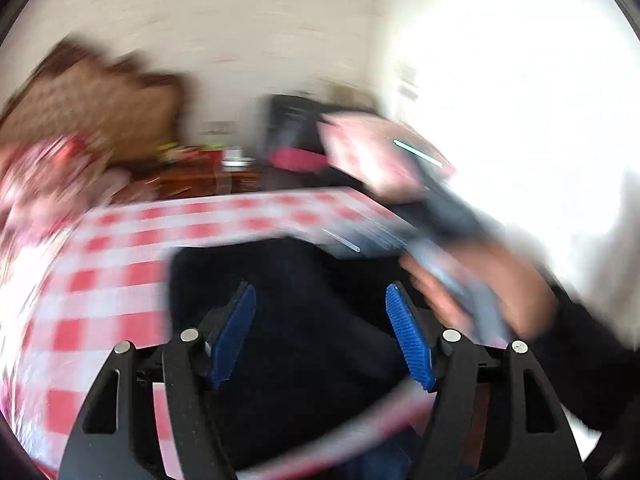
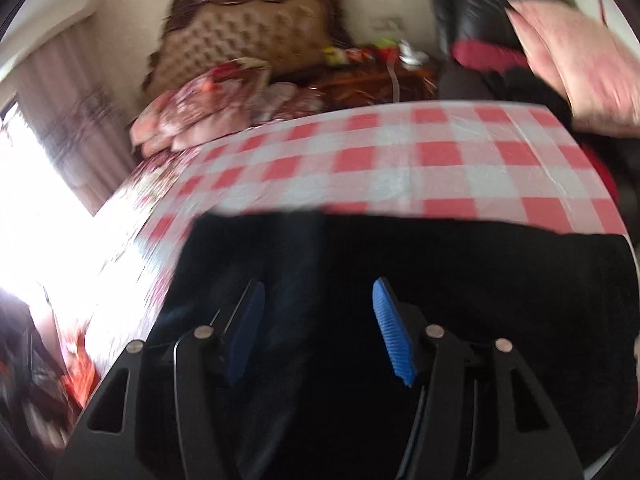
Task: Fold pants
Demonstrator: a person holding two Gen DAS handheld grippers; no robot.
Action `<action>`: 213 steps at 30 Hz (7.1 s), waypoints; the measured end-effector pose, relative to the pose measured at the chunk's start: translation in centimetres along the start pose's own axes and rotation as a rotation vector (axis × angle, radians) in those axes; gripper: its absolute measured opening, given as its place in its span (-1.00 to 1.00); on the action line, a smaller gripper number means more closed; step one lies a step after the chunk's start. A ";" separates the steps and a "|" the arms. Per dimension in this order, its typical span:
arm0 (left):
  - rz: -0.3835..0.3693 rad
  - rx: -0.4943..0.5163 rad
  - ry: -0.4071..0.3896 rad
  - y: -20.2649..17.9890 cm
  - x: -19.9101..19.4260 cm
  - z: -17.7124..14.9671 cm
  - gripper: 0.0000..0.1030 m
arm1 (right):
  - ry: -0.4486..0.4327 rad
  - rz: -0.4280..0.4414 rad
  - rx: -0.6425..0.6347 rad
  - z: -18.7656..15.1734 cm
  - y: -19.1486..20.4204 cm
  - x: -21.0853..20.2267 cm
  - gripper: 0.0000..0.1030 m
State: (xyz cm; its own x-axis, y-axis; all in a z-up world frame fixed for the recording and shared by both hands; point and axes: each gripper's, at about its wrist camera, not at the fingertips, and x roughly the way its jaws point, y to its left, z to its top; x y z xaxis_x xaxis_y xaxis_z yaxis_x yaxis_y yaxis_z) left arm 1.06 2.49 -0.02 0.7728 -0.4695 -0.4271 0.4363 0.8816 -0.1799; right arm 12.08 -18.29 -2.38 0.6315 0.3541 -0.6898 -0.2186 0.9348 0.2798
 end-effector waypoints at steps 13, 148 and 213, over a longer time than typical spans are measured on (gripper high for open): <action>0.047 -0.156 0.372 17.3 20.4 2.8 -0.82 | 0.070 -0.146 -0.197 -8.2 6.4 2.6 -0.07; -0.245 -0.663 0.229 9.4 2.4 -10.7 -0.75 | 0.338 -0.286 -0.352 5.9 17.5 20.0 -0.39; -0.125 0.518 0.206 -34.0 17.8 -6.3 -0.87 | 0.165 0.251 0.439 5.2 -31.6 -2.0 -0.72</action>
State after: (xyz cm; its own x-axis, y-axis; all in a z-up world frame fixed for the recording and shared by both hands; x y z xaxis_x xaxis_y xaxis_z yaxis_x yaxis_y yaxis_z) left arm -2.91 -35.53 -7.05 0.6173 -0.5044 -0.6037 0.7281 0.6570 0.1956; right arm 21.60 -48.71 -6.32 0.4666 0.5979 -0.6518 0.0065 0.7346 0.6785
